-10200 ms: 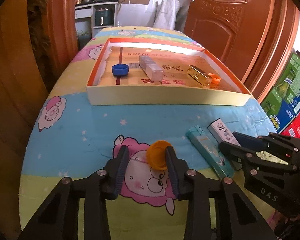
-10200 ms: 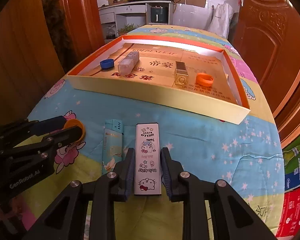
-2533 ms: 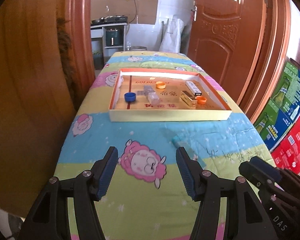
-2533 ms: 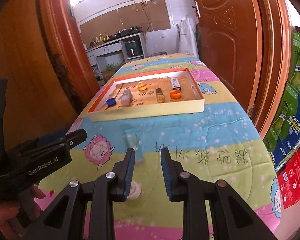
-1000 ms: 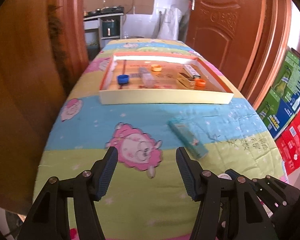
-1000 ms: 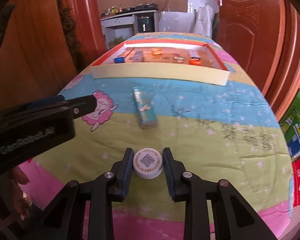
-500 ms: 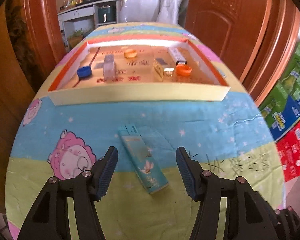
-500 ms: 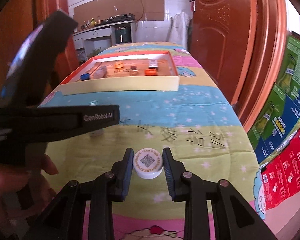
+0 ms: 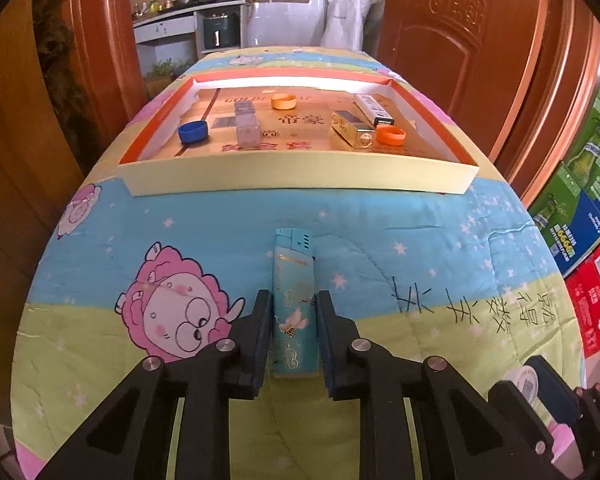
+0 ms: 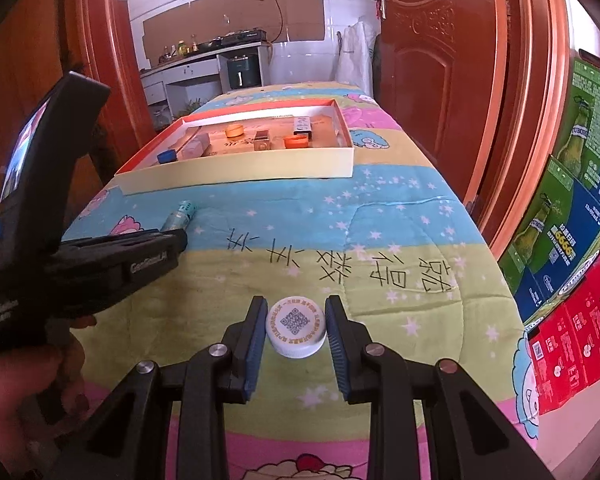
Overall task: Organize rigid objects
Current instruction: 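Grasp the teal lighter with the left gripper while the right gripper grasps the white round container, then carry the teal lighter into the lid with the left gripper while the right gripper holds the container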
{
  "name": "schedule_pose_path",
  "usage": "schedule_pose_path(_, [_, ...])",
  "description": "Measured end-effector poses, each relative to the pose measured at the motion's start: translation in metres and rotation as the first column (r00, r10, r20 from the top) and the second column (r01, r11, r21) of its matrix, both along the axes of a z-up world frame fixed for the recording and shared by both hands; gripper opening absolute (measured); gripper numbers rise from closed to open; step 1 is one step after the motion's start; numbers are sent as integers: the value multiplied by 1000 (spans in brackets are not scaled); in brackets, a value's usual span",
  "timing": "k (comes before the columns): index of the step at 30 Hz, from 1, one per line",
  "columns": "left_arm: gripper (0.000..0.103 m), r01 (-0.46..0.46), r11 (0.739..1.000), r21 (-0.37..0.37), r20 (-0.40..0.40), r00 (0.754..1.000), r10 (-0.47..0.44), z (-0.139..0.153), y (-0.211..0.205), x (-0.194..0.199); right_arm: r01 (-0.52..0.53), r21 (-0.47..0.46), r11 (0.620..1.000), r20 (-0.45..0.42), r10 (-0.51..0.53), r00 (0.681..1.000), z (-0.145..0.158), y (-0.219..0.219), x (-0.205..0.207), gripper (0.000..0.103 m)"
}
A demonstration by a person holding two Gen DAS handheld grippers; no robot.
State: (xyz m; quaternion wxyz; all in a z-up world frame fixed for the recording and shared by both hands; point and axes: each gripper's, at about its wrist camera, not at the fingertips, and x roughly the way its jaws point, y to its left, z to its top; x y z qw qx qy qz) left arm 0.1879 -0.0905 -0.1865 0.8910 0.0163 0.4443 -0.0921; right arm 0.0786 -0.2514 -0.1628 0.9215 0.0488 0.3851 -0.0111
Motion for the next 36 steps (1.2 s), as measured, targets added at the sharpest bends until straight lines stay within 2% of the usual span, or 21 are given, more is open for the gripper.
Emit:
schedule_pose_path(10, [22, 3, 998, -56, 12, 1000, -2, 10, 20, -5, -27, -12, 1000, 19, 27, 999, 6, 15, 13, 30])
schedule_pose_path(16, [22, -5, 998, -61, 46, 999, 8, 26, 29, -5, -43, -16, 999, 36, 43, 998, 12, 20, 24, 30])
schedule_pose_path(36, [22, 1, 992, -128, 74, 997, 9, 69, 40, 16, -92, -20, 996, 124, 94, 988, 52, 29, 74, 30])
